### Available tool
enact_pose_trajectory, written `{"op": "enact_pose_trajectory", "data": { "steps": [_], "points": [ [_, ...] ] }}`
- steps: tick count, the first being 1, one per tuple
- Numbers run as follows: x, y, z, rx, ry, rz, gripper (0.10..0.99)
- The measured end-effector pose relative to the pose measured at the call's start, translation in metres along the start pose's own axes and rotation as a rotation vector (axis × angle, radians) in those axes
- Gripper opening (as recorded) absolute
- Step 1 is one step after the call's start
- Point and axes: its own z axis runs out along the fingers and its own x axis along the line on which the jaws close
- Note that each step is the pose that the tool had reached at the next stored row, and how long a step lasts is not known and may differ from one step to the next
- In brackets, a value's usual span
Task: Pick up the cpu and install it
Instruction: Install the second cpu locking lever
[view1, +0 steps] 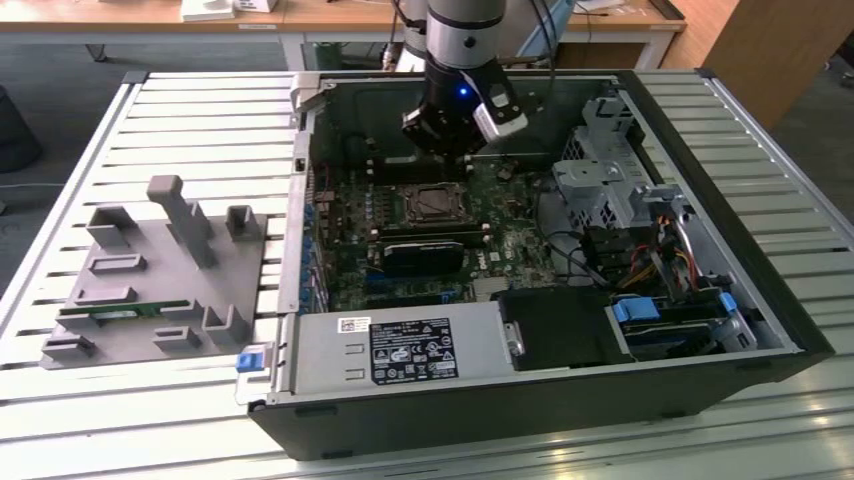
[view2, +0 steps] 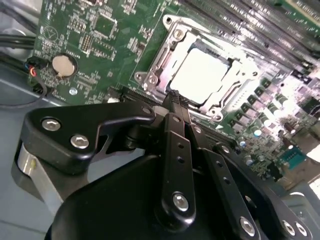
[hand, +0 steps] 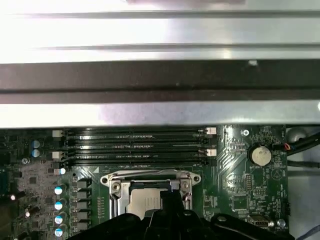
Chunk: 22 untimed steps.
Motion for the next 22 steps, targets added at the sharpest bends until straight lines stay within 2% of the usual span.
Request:
{"op": "enact_pose_trajectory", "data": {
  "steps": [10,15,22],
  "points": [
    [-0.0009,-0.0256,-0.0009,0.0,0.0003,0.0,0.106],
    [-0.0012,-0.0349,0.0005,0.0,0.0087,0.0,0.106],
    [-0.0015,-0.0532,0.0023,0.0,0.0095,0.0,0.106]
  ]
}}
